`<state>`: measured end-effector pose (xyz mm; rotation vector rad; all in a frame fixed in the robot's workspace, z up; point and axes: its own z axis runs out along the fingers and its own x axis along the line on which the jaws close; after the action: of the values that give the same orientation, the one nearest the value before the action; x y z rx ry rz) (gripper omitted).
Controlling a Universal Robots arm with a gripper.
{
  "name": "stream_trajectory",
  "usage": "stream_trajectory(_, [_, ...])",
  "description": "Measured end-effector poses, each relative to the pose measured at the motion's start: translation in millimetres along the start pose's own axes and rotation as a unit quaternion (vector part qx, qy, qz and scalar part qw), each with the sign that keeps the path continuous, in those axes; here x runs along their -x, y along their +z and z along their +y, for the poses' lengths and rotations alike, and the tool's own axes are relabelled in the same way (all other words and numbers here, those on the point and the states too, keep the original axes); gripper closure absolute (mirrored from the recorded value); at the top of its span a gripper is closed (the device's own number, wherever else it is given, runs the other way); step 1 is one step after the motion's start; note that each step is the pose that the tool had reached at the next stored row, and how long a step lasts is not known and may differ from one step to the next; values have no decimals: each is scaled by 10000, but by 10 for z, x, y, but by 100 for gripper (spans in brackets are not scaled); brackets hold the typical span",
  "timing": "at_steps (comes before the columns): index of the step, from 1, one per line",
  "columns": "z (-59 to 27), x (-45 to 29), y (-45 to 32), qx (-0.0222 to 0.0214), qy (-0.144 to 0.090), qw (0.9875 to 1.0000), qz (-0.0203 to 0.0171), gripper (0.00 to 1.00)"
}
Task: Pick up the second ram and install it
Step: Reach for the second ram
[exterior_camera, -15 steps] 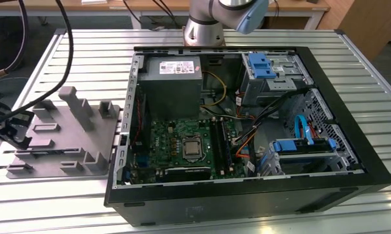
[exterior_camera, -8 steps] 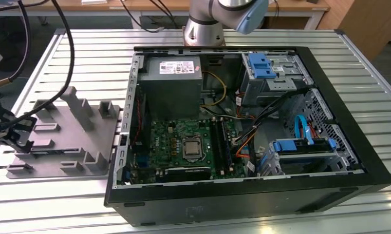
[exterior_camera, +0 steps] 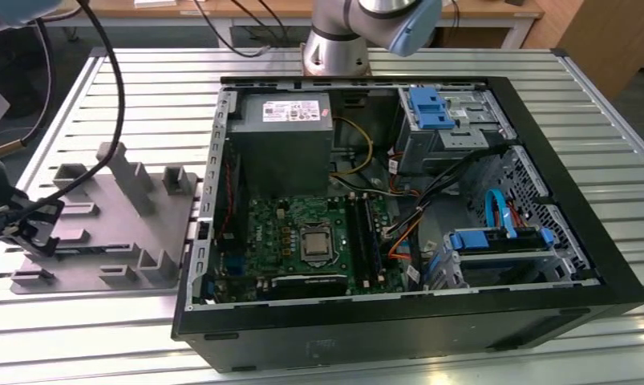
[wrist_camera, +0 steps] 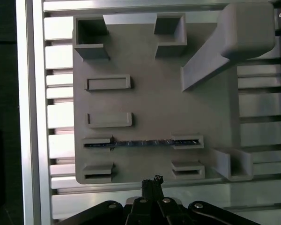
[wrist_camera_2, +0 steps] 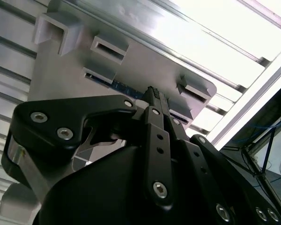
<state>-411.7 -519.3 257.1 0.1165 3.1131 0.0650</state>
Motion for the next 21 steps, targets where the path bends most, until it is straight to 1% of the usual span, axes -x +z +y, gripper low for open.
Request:
stream_trajectory(3, [57, -6, 55, -5, -1, 10000, 2, 90])
stream_trajectory(10, [272, -25, 193, -31, -2, 10000, -2, 90])
stream_trajectory(12, [316, -30, 231, -38, -3, 10000, -3, 90])
stream_trajectory(13, [319, -30, 250, -48, -4, 10000, -5, 90])
stream_trajectory(15, [318, -29, 258, -69, -6, 10000, -4, 90])
stream_trajectory(21, [319, -30, 258, -78, -6, 10000, -5, 90])
